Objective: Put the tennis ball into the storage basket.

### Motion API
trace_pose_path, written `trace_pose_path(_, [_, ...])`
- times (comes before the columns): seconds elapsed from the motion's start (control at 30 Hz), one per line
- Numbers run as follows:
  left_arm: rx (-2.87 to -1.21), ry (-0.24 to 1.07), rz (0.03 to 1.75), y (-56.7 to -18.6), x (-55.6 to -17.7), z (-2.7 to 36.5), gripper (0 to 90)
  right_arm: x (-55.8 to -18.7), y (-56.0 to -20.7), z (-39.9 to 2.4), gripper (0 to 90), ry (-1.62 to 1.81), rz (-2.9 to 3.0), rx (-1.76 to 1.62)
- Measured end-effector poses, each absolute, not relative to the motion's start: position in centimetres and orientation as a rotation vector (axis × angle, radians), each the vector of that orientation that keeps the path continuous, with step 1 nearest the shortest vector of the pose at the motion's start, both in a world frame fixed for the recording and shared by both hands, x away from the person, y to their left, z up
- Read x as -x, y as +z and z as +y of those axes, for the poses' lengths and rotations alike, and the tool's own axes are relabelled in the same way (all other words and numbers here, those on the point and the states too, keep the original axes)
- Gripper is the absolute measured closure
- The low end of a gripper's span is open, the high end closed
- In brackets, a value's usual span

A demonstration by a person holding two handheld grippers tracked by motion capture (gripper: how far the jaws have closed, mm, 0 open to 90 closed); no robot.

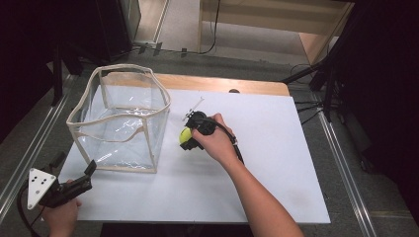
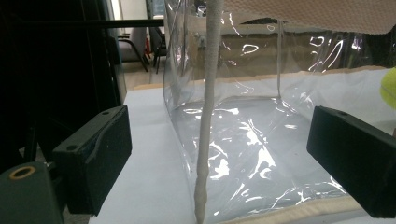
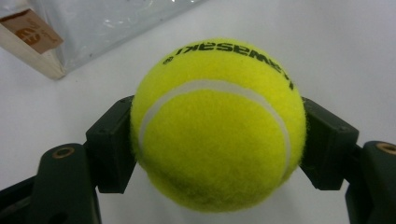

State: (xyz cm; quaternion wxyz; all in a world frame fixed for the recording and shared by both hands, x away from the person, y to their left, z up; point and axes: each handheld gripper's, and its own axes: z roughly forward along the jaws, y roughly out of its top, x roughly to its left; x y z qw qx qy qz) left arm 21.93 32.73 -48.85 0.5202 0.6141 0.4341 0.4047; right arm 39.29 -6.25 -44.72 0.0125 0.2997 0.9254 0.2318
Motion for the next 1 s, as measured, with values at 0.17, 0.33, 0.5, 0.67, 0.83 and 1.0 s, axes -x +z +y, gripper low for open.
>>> trace_pose_path(0.17, [-1.472, 0.971, 1.041, -48.9, -21.9, 32.7, 6.9, -39.2, -44.5, -5.9, 23.3, 0.744, 2.893, -0.920])
trace_pose_path(0.33, [-1.475, 0.972, 1.042, -48.8, -21.9, 32.8, 6.9, -38.9, -44.2, -5.3, 23.3, 0.745, 2.908, -0.896])
trace_pose_path(0.5, [-1.473, 0.971, 1.040, -48.8, -21.9, 32.8, 6.9, -38.7, -43.8, -4.9, 23.3, 0.732, 2.922, -0.879])
trace_pose_path(0.67, [-1.474, 0.972, 1.043, -48.8, -21.9, 32.8, 6.9, -38.3, -42.6, -4.2, 23.3, 0.769, 2.932, -0.837])
trace_pose_path(0.83, [-1.471, 0.973, 1.043, -48.8, -21.9, 32.7, 6.9, -38.1, -41.9, -3.7, 23.3, 0.773, 2.941, -0.790])
trace_pose_path(1.0, [-1.473, 0.973, 1.043, -48.8, -21.9, 32.8, 6.9, -37.8, -40.8, -3.4, 23.3, 0.789, 2.947, -0.767])
